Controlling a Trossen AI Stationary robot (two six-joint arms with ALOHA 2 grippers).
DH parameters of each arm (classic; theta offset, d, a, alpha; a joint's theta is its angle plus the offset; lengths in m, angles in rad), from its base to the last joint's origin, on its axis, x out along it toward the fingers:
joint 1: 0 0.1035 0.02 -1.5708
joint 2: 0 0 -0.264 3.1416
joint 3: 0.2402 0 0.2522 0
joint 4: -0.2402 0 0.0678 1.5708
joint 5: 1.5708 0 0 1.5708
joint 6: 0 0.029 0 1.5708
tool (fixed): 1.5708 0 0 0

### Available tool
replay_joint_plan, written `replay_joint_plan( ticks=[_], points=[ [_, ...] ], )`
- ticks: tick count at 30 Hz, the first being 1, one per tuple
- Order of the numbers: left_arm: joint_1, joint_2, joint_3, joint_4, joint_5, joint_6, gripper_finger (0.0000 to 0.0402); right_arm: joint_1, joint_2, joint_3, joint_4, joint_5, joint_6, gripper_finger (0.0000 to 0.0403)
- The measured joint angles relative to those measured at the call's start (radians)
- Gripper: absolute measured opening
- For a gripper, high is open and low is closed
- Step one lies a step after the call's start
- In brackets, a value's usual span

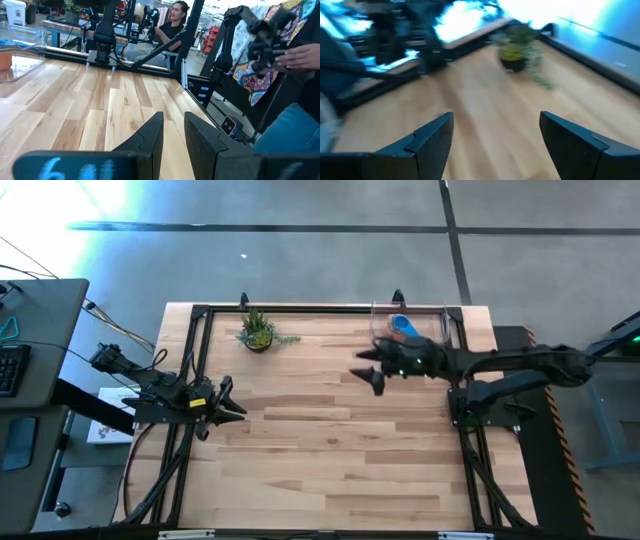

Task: Nest measuring cups in basket
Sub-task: Return to Home Position

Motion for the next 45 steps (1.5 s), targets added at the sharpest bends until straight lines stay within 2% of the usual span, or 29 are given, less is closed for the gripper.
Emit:
replay_joint_plan(
  ticks=[6, 9, 13, 19, 24, 31, 37, 42, 45],
  points=[
    [0.000, 0.000, 0.000, 0.000, 0.000, 0.000, 0.0070, 0.029, -0.071, -0.268, 0.394, -0.105, 0.015, 0.0286],
    [0.000, 0.000, 0.000, 0.000, 0.000, 0.000, 0.0070, 0.040, -0.117, -0.363, 0.462, -0.106, -0.023, 0.0286],
    [0.000, 0.000, 0.000, 0.000, 0.000, 0.000, 0.0070, 0.040, -0.245, -0.476, 0.482, -0.139, -0.024, 0.0286],
    [0.000, 0.000, 0.000, 0.000, 0.000, 0.000, 0.0070, 0.040, -0.484, -0.647, 0.476, -0.142, -0.043, 0.0286],
    [0.000, 0.000, 0.000, 0.000, 0.000, 0.000, 0.0070, 0.040, -0.622, -0.717, 0.457, -0.150, -0.053, 0.0286],
    [0.000, 0.000, 0.000, 0.000, 0.000, 0.000, 0.0070, 0.040, -0.749, -0.770, 0.378, -0.166, -0.146, 0.0286],
    [0.000, 0.000, 0.000, 0.000, 0.000, 0.000, 0.0070, 0.037, -0.854, -0.770, 0.238, -0.165, -0.199, 0.0286],
    [0.000, 0.000, 0.000, 0.000, 0.000, 0.000, 0.0070, 0.037, -0.948, -0.770, 0.042, -0.131, -0.219, 0.0286],
    [0.000, 0.000, 0.000, 0.000, 0.000, 0.000, 0.0070, 0.037, -0.983, -0.769, 0.018, -0.119, -0.251, 0.0286]
  ],
)
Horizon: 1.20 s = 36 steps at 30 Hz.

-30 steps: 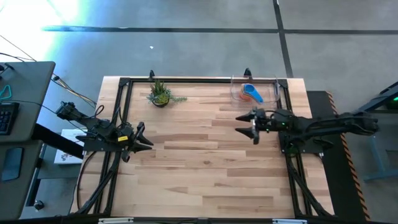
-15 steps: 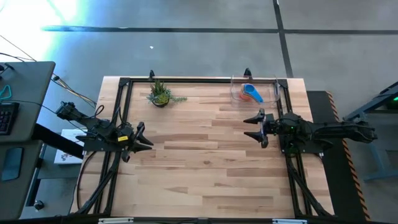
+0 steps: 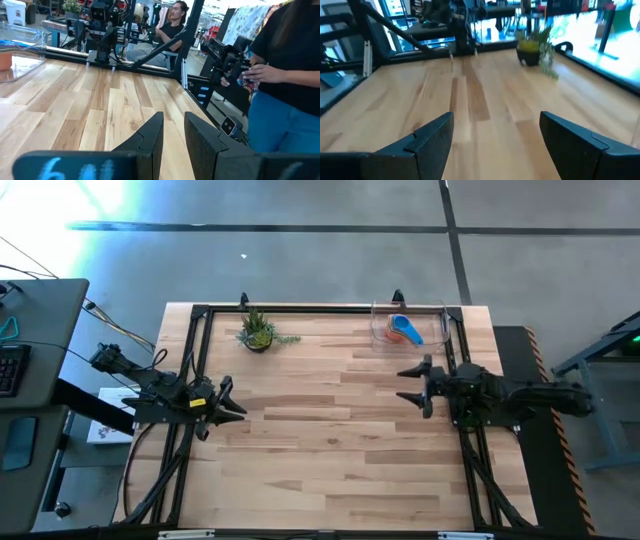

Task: Nest measuring cups in basket
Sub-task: Return to Home Position

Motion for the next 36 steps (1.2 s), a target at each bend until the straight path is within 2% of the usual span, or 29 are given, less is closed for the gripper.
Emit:
replay_joint_plan(
  ticks=[6, 14, 36],
  points=[
    [0.000, 0.000, 0.000, 0.000, 0.000, 0.000, 0.0070, -0.016, -0.024, 0.000, 0.000, 0.023, -0.119, 0.0286],
    [0.000, 0.000, 0.000, 0.000, 0.000, 0.000, 0.0070, -0.020, -0.015, 0.000, -0.003, 0.014, -0.039, 0.0286],
    [0.000, 0.000, 0.000, 0.000, 0.000, 0.000, 0.0070, -0.020, -0.015, 0.000, -0.005, 0.012, -0.045, 0.0286]
  ],
)
